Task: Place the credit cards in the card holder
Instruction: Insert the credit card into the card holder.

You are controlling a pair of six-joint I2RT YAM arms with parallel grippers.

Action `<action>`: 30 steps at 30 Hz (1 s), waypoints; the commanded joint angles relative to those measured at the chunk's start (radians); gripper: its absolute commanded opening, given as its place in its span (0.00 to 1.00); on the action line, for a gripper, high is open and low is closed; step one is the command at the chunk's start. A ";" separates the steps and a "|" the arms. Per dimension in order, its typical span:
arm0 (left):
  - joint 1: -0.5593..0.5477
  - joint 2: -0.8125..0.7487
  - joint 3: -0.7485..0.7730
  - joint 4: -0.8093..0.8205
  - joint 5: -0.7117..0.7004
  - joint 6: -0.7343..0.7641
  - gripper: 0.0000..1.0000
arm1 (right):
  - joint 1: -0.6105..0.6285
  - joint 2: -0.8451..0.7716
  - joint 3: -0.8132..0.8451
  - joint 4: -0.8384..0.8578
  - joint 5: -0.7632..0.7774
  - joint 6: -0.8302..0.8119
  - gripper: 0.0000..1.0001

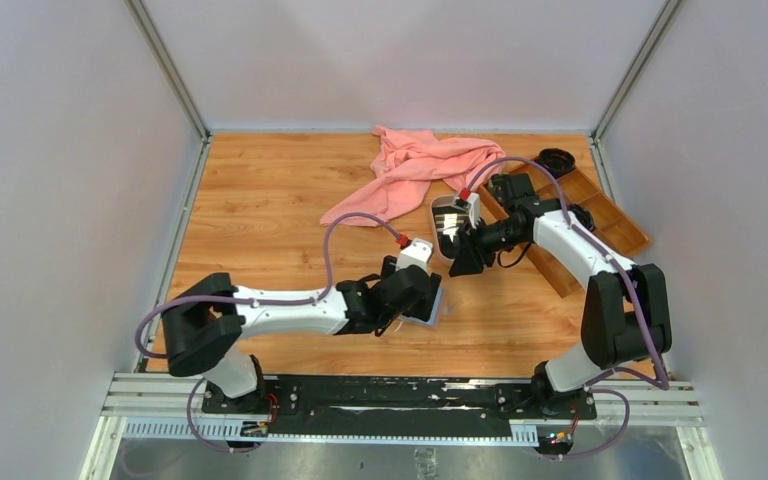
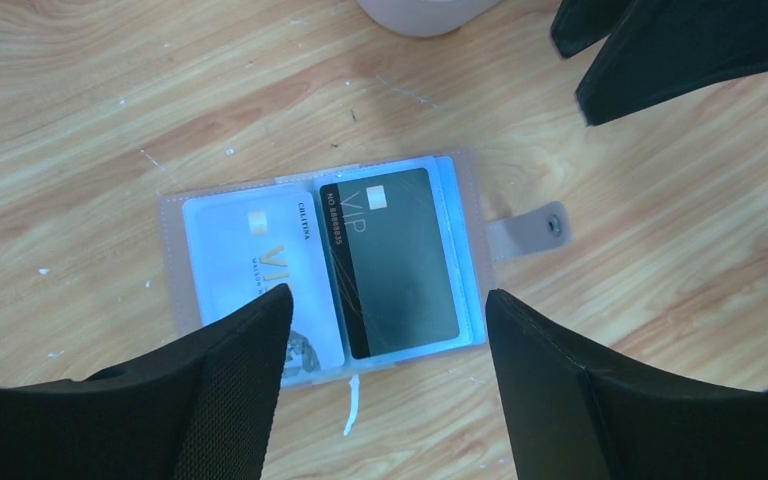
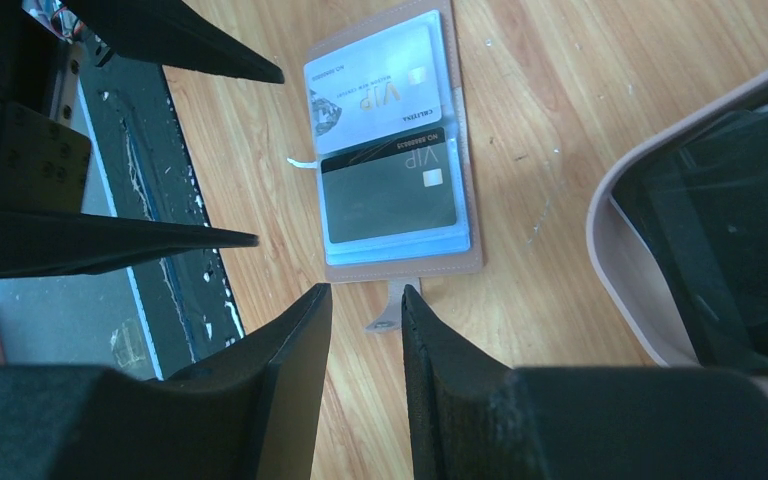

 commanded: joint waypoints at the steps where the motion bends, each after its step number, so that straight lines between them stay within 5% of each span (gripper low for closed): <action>1: -0.008 0.102 0.073 -0.049 -0.009 0.012 0.72 | -0.037 0.009 0.012 -0.013 0.004 -0.004 0.36; 11: -0.011 0.267 0.190 -0.074 0.040 0.025 0.71 | -0.047 0.023 0.012 -0.013 -0.004 -0.001 0.35; 30: -0.008 0.306 0.190 -0.092 0.036 0.014 0.66 | -0.050 0.031 0.011 -0.015 -0.015 -0.002 0.35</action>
